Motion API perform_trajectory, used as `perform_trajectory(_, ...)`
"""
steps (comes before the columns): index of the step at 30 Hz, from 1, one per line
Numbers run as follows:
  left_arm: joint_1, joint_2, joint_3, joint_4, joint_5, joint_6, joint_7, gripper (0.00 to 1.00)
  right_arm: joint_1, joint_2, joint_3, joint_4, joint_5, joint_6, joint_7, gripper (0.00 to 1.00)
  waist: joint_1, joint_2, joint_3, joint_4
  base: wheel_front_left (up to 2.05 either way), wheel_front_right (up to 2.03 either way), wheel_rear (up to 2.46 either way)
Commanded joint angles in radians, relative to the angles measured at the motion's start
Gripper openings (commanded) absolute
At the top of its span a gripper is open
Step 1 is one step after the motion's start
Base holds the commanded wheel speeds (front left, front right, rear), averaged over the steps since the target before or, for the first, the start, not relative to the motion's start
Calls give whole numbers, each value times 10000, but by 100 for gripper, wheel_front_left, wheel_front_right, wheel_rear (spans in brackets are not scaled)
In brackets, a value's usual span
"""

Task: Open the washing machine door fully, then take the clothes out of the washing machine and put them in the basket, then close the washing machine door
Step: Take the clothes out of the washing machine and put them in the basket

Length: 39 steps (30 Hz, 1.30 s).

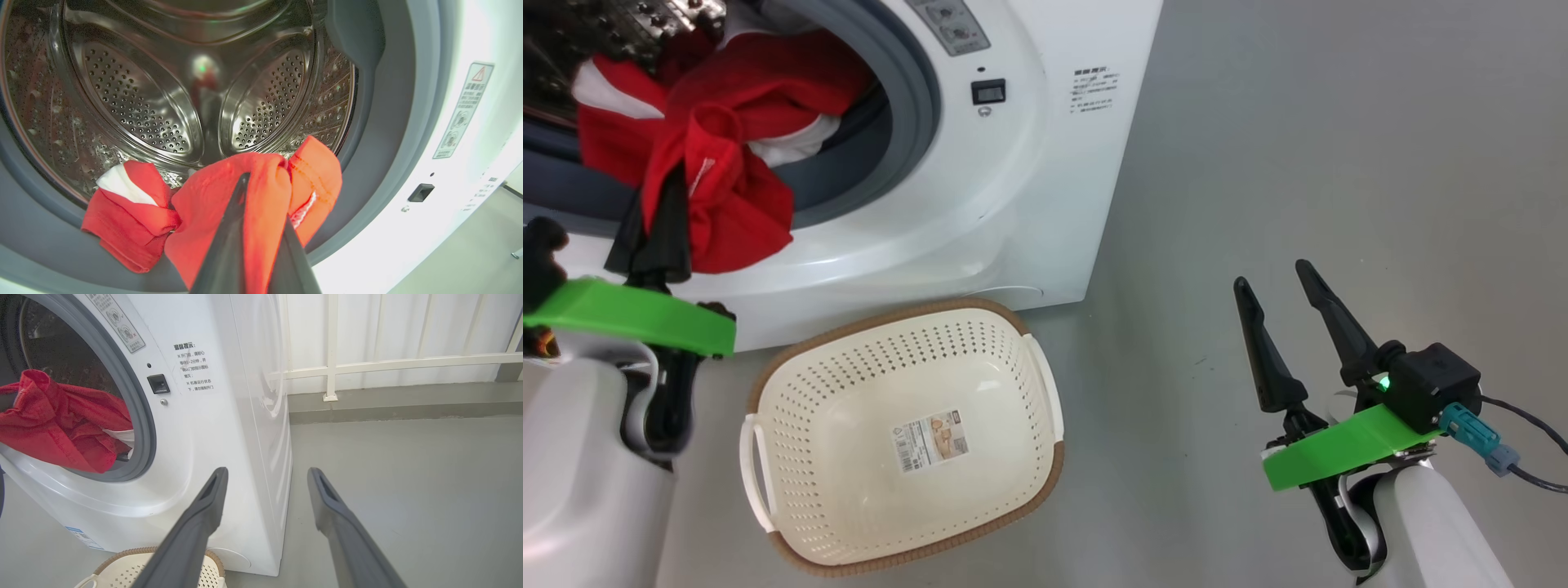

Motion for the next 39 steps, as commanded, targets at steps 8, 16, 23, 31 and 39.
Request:
perform_trajectory(8, 1370, 27, 1428, -2371, 635, -19, -93, 0, 188, 3, 188, -211, -51, 16, -48, 100, 0, 0, -20, 157, 0, 0, 0)
perform_trajectory(16, 2553, -386, 2128, -4066, 963, -19, -93, 0, 227, -35, 178, -227, -28, 16, -48, 100, 0, 0, -42, 209, 0, 0, 0)
perform_trajectory(23, 3385, -660, 2437, -5707, 1392, -19, -93, 0, 205, -40, 170, -216, -29, 16, -48, 100, 0, 0, -9, 263, 0, 0, 0)
perform_trajectory(31, 3914, -788, 2561, -7545, 1634, 4, -93, 0, 169, -75, 174, -210, -26, 16, -48, 100, 0, 0, 10, 284, 0, 0, 0)
perform_trajectory(39, 4452, -848, 2210, -7842, 1681, 77, 103, 0, 130, -53, 220, -217, -32, 16, -48, 100, 0, 0, 85, 244, 0, 0, 0)
